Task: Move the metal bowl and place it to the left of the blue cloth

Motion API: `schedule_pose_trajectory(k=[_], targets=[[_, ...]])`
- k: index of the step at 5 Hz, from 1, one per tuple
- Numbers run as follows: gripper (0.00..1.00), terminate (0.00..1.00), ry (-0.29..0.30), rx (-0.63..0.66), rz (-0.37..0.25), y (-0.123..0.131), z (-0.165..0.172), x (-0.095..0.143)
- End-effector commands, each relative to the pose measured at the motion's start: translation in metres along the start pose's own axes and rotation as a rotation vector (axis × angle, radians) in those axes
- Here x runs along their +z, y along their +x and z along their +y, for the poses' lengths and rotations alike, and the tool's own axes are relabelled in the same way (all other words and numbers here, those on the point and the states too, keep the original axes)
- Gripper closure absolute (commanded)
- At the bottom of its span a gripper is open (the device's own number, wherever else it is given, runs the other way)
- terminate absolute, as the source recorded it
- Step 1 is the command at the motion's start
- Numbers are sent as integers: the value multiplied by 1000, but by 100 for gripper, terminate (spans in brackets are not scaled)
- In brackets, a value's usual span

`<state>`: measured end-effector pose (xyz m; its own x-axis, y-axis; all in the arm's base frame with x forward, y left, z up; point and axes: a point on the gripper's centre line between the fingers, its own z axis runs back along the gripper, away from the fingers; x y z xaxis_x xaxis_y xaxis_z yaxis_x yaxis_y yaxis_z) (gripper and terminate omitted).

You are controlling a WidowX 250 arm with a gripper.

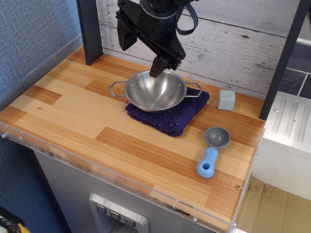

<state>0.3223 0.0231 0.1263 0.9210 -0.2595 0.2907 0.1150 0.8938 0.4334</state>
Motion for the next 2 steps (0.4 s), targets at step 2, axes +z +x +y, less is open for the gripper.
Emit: schedule_pose_trajectory(k=[2], targets=[[0, 0, -36, -6, 42, 5, 8, -7]])
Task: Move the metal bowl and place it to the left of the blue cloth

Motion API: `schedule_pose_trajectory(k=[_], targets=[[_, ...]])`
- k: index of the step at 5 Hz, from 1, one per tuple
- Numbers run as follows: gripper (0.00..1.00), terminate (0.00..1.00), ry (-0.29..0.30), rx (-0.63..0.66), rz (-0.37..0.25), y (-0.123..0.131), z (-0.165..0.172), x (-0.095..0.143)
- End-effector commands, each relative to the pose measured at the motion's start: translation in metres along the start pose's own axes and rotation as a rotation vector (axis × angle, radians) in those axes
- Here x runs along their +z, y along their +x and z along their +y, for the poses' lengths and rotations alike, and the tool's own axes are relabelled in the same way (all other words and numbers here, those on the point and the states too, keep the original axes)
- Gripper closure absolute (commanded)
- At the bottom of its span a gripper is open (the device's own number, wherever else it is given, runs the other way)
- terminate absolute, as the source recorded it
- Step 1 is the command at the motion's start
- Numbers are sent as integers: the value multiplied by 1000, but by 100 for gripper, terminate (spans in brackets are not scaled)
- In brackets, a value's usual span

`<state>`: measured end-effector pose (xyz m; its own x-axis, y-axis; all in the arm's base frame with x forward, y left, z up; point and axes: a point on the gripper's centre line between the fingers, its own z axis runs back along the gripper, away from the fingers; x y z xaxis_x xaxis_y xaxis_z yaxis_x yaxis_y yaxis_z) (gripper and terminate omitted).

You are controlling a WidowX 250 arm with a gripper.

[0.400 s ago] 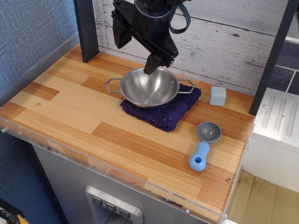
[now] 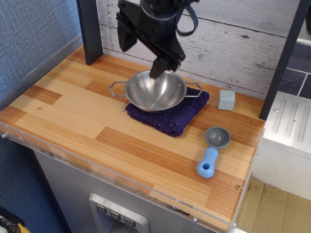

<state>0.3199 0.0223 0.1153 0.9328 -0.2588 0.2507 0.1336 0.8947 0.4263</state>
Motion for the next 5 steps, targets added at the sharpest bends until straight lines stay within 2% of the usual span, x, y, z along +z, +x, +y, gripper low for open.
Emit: schedule_pose_trajectory(k=[1, 2, 3, 5], targets=[[0, 0, -25, -2, 32, 13, 22, -4], [0, 0, -83, -9, 42, 18, 29, -8], [0, 0, -200, -58, 108, 20, 33, -19], [0, 0, -441, -95, 129, 24, 38, -39]])
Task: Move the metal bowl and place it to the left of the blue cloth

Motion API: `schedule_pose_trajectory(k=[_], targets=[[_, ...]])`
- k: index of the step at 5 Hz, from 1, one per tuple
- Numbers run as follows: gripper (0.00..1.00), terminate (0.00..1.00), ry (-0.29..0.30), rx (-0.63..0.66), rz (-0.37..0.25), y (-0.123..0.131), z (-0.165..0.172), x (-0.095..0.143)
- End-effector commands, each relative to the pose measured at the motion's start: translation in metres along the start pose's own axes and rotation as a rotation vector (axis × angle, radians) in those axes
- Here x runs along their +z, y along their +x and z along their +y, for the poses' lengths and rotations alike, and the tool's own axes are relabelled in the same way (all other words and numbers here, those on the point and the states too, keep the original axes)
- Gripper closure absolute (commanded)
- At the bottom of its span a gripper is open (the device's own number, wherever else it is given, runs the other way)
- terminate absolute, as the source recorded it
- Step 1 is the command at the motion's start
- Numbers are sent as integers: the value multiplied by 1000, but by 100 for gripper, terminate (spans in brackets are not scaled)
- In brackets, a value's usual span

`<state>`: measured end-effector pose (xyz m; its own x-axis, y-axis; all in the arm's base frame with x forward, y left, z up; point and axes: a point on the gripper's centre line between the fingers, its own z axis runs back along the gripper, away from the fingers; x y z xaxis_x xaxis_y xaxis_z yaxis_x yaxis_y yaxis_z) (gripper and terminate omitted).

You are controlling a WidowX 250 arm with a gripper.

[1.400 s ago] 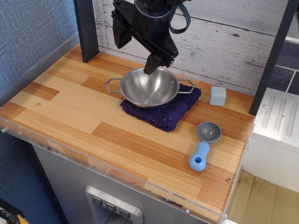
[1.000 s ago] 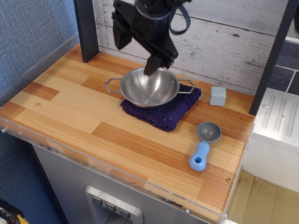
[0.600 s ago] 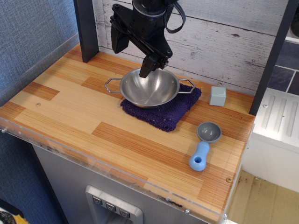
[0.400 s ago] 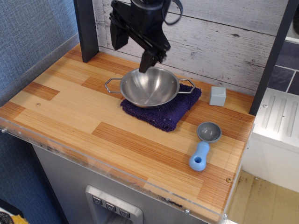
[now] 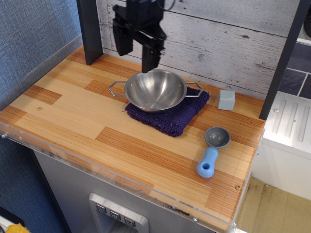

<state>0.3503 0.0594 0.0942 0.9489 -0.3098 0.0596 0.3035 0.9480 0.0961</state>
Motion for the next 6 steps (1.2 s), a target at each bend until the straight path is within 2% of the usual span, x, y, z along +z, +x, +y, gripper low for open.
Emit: schedule_pose_trajectory(k=[1, 4, 5, 6], targets=[[0, 0, -148, -13, -41, 10, 15, 1], [0, 0, -311, -26, 9, 18, 18, -33], [0, 0, -393, -48, -14, 27, 8, -41], [0, 0, -432, -45, -30, 32, -2, -44]])
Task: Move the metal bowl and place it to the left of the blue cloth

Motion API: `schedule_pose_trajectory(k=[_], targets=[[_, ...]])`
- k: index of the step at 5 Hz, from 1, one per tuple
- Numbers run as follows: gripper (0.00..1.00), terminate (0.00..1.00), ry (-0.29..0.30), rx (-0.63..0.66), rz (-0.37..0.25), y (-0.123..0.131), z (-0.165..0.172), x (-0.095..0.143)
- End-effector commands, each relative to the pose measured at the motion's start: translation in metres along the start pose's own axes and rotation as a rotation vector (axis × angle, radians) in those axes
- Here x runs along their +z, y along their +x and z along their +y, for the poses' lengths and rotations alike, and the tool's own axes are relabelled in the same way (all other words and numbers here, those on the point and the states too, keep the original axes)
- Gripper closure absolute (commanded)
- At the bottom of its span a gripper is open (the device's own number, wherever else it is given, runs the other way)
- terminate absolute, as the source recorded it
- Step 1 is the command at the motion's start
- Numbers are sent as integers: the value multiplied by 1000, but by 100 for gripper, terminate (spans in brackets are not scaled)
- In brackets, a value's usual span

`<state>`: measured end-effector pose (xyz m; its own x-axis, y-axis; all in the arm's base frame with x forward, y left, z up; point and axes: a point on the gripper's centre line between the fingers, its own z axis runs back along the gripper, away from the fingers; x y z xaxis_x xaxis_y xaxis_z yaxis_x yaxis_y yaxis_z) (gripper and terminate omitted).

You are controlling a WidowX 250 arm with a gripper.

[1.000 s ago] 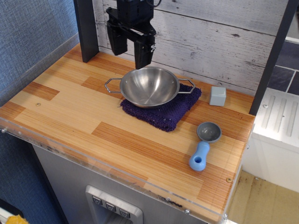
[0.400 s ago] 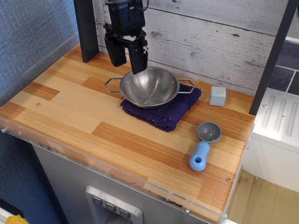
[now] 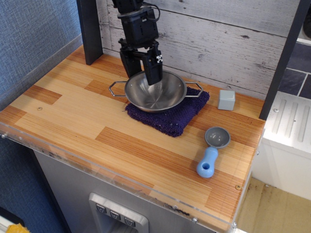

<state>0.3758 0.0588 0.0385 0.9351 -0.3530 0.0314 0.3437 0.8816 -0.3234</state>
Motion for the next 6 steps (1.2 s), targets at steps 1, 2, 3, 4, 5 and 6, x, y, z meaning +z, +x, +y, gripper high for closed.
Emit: schedule_pose_trajectory(k=[1, 2, 3, 4, 5, 6], targets=[[0, 0, -24, -16, -83, 13, -15, 10], [100, 0, -6, -3, -87, 9, -12, 10], [100, 0, -9, 18, -98, 7, -9, 12], [100, 0, 1, 29, -91, 6, -11, 11], [100, 0, 3, 30, -94, 5, -13, 11], [100, 0, 16, 36, -123, 5, -16, 20]])
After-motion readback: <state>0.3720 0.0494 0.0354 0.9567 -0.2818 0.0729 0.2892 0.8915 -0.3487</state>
